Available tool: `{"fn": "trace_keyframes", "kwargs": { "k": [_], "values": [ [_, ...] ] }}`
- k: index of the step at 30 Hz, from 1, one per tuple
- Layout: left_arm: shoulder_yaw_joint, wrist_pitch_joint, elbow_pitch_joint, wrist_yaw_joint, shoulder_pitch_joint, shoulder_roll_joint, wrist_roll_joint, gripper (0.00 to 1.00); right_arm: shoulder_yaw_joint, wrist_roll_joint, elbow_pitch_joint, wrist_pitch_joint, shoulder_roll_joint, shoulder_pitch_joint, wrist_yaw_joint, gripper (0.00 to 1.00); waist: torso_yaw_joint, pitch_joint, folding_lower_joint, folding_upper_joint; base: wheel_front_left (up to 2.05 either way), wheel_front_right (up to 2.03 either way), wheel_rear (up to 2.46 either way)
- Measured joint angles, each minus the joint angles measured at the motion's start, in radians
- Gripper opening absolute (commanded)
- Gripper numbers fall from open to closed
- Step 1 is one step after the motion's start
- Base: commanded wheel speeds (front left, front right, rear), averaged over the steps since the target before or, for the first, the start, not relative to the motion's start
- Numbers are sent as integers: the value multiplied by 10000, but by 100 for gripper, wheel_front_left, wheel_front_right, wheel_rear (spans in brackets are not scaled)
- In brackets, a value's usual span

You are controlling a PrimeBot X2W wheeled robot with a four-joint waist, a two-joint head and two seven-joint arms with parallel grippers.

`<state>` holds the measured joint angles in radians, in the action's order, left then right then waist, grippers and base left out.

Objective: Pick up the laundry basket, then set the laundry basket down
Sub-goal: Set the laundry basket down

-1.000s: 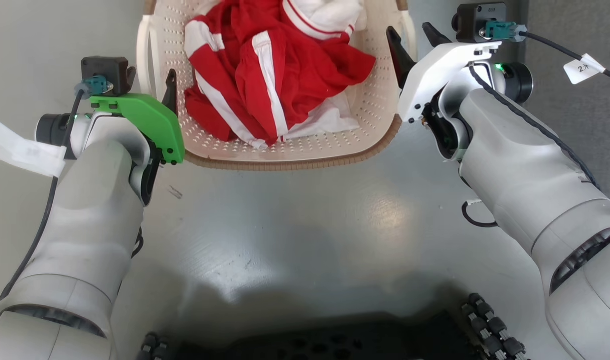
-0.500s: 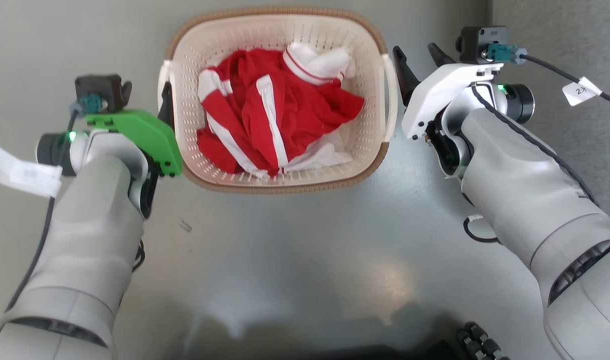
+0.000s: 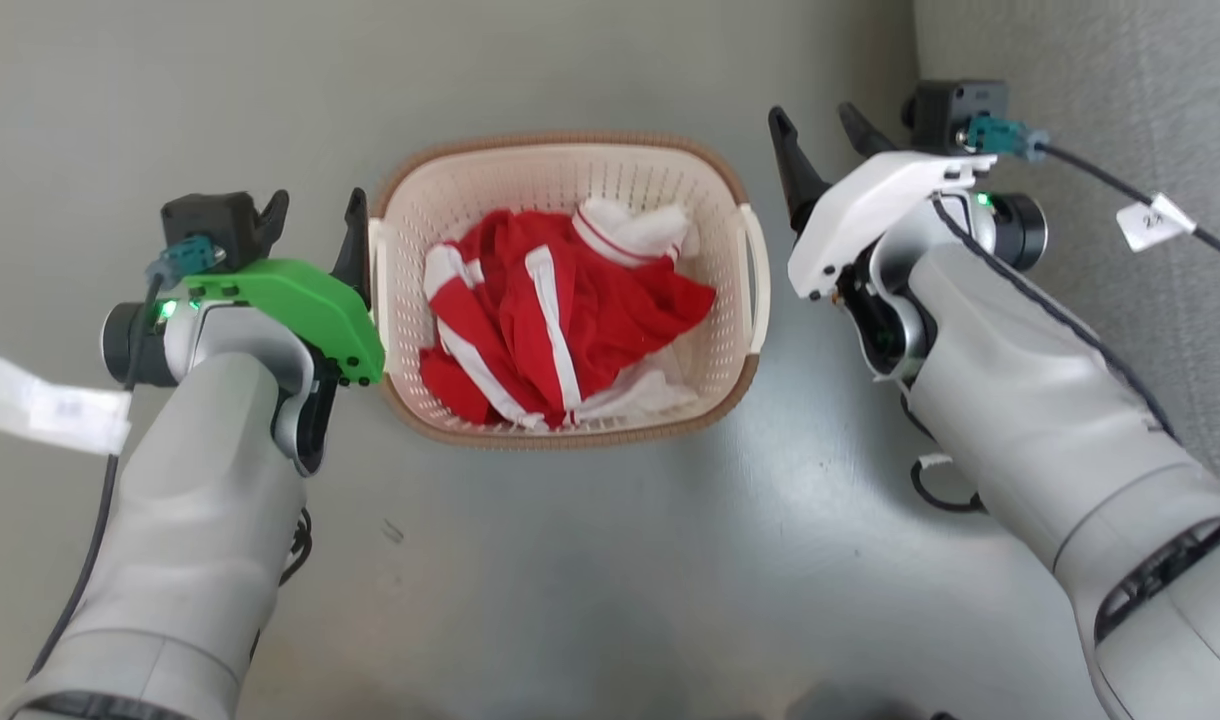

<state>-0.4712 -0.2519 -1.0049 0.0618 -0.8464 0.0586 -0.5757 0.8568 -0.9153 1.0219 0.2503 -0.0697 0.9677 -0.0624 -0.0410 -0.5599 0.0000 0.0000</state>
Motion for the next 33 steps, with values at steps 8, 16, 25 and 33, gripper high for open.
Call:
{"fn": "trace_keyframes", "kwargs": {
  "k": [8, 16, 25, 33],
  "values": [
    [593, 0, 1246, -100, 1220, 198, 196, 100, -738, 675, -965, 0, -186, -1055, -104, 100, 6, 1024, 0, 0, 0, 0, 0],
    [1149, 0, 2399, -228, 2423, 272, 525, 100, -1534, 1336, -1927, 2, -268, -2323, -201, 100, 21, 2046, 0, 0, 0, 0, 0],
    [1492, 0, 3246, -272, 3864, 313, 859, 100, -2138, 2027, -2778, 2, -280, -3613, -337, 100, 27, 3072, 0, 0, 0, 0, 0],
    [1676, 0, 4065, -330, 5247, 301, 1152, 100, -2527, 2755, -3661, 2, -336, -5026, -364, 100, 34, 4214, -1, 0, 0, 0, 0]
  ]
}}
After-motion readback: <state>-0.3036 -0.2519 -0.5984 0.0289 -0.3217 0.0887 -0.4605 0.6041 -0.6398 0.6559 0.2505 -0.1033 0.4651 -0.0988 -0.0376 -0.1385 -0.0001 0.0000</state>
